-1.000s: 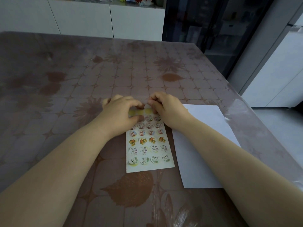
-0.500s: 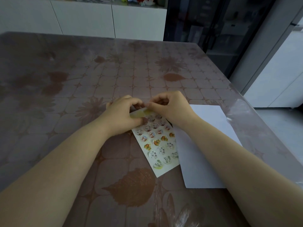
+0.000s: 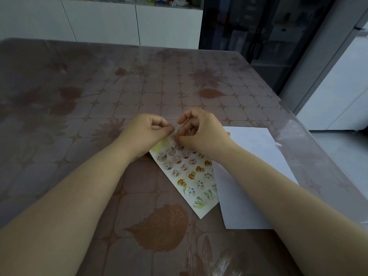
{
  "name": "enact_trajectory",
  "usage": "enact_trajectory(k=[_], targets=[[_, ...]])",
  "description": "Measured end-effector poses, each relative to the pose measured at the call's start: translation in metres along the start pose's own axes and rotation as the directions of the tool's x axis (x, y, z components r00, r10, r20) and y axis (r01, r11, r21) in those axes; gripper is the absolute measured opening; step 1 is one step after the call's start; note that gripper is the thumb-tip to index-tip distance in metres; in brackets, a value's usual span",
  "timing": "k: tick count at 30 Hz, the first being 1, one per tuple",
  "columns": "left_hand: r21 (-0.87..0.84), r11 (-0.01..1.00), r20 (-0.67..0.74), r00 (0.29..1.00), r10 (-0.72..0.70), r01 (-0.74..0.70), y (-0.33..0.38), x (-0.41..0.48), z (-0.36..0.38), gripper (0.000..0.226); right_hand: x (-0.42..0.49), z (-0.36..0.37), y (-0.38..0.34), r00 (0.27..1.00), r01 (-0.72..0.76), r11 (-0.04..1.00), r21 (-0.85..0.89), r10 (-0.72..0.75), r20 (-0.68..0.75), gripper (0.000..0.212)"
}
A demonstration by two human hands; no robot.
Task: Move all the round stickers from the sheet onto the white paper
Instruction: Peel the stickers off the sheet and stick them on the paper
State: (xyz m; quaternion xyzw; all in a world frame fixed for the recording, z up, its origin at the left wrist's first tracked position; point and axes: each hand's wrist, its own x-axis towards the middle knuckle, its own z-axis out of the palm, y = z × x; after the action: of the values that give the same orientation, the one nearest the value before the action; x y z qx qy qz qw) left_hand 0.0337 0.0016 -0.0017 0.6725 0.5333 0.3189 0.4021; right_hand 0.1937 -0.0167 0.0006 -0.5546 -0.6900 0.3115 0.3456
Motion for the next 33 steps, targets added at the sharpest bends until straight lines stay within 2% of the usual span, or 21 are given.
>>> enact_trajectory(k=[6,11,20,23,25,27,30,33], targets=[[-0.017,0.999,-0.055,0.998,-0.036,0.036,0.0,0.002,0.0,0.009,-0.006,0.004,-0.008,0.997,0.073,0.995,-0.07,-0.074,-0.006,0.031],[-0.01,0.998,-0.032,0.998,-0.06,0.06,-0.002,0.004,-0.004,0.013,-0.009,0.005,-0.01,0.993,0.113,0.989,-0.092,-0.116,-0.017,0.031],[-0.018,0.999,-0.008,0.999,-0.04,0.04,-0.004,0.002,-0.006,0.01,-0.008,0.005,-0.003,0.996,0.086,0.996,-0.018,-0.086,-0.001,0.027],[0.021,1.0,-0.006,1.0,-0.022,0.022,-0.004,0.003,-0.006,0.01,-0.007,-0.006,-0.009,0.997,0.057,0.998,0.003,-0.057,-0.054,0.016],[0.065,0.998,-0.007,1.0,0.003,-0.002,-0.005,0.003,-0.005,0.013,-0.006,-0.027,-0.018,0.989,0.029,0.995,0.098,-0.014,-0.148,0.007],[0.148,0.987,-0.014,0.998,0.066,-0.064,-0.006,0.004,-0.006,0.012,-0.01,-0.062,-0.022,0.973,-0.012,0.987,0.162,0.049,-0.226,0.007],[0.241,0.956,-0.034,0.983,0.18,-0.167,-0.008,0.006,-0.005,0.012,-0.022,-0.115,-0.01,0.959,-0.223,0.975,-0.021,0.216,-0.182,0.005],[0.282,0.933,-0.061,0.966,0.251,-0.224,-0.01,0.008,-0.004,0.012,-0.027,-0.129,0.02,0.906,-0.424,0.885,-0.191,0.414,-0.094,0.013]])
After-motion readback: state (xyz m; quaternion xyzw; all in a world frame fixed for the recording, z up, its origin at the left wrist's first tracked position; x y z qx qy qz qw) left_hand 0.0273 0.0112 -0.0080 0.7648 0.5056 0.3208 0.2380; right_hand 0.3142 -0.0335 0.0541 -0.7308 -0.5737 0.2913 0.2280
